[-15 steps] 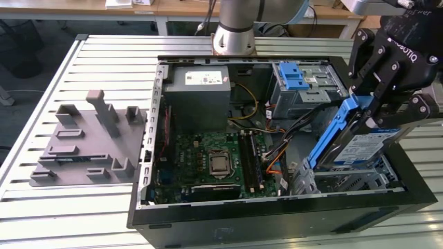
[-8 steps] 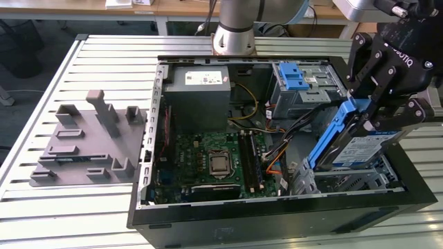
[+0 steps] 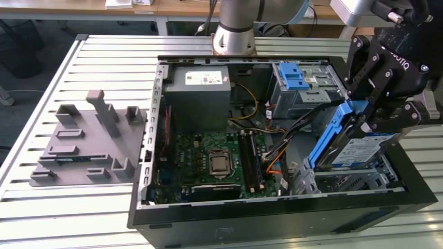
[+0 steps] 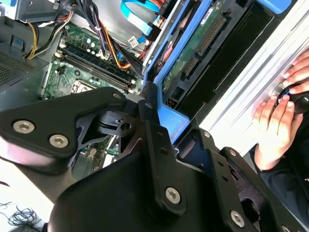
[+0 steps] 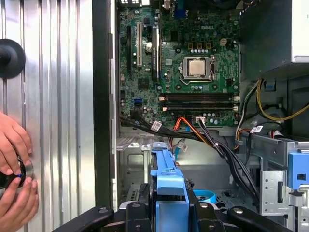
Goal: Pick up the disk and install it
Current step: 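Insert the disk into the insertion slot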
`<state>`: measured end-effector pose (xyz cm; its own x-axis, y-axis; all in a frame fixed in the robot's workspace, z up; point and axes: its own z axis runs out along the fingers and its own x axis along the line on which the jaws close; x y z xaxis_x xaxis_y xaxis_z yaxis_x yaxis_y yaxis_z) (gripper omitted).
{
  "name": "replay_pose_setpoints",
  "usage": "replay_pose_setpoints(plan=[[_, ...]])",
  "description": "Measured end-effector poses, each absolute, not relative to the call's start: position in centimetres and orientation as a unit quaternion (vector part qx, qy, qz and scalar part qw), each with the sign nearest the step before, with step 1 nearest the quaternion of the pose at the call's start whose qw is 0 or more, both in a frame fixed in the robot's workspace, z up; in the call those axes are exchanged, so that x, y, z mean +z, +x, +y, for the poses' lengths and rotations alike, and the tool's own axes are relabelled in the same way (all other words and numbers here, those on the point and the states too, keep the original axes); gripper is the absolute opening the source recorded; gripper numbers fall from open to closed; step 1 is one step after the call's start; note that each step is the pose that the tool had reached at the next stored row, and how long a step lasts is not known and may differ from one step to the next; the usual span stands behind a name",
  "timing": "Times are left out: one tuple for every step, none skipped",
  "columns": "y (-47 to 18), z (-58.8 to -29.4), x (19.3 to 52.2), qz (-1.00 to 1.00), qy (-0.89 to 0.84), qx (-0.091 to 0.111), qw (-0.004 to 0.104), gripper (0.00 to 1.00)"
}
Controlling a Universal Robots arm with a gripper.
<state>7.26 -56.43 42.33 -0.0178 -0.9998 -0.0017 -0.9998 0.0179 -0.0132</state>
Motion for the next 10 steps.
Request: replay_pose_setpoints(plan=[[7.26, -56.43, 42.33, 0.713, -0.701, -0.004, 0.005, 0.36], [7.26, -56.43, 42.32, 0.713, -0.701, -0.004, 0.005, 0.36], [7.26, -56.43, 42.32, 0.713, -0.701, -0.004, 0.005, 0.36], [7.26, -56.43, 42.31, 0.713, -0.701, -0.004, 0.005, 0.36], [7.26, -56.43, 42.32, 0.713, -0.701, -0.004, 0.005, 0.36], [7.26, -56.43, 42.34, 0.713, -0.701, -0.004, 0.005, 0.36], [7.26, -56.43, 42.38, 0.713, -0.701, -0.004, 0.005, 0.36], [7.27, -56.43, 42.43, 0.713, -0.701, -0.003, 0.005, 0.36], [7.28, -56.43, 42.5, 0.714, -0.701, -0.003, 0.005, 0.36], [7.29, -56.43, 42.56, 0.714, -0.7, -0.002, 0.004, 0.36]])
